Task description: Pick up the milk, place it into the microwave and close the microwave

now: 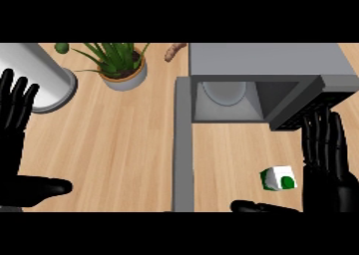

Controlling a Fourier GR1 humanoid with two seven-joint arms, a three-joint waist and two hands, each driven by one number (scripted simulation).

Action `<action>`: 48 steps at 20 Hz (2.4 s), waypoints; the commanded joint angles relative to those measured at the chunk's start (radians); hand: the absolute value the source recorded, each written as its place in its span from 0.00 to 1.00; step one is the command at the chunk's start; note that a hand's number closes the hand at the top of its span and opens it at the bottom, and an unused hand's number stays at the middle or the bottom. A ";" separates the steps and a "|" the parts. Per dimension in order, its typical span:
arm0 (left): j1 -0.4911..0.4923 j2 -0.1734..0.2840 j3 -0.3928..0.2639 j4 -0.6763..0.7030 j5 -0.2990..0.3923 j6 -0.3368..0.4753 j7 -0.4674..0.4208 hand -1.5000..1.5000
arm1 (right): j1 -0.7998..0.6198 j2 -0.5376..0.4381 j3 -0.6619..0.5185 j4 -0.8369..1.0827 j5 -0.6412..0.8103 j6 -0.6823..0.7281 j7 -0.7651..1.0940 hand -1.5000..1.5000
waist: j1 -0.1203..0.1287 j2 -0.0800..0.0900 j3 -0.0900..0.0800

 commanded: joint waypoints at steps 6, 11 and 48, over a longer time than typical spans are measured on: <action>0.178 -0.025 0.016 -0.088 0.062 -0.071 0.018 0.00 | 0.083 0.012 0.291 -0.002 0.070 -0.221 -0.034 0.00 | 0.005 -0.001 -0.001; 0.184 -0.005 0.072 -0.100 0.123 -0.104 0.023 0.00 | 0.181 0.012 0.333 0.043 0.130 -0.319 -0.154 0.00 | 0.001 -0.001 -0.001; 0.465 -0.149 0.086 -0.189 0.055 -0.302 -0.125 0.00 | 0.187 -0.049 -0.131 0.578 -0.227 -0.312 -0.614 0.00 | 0.002 0.000 -0.001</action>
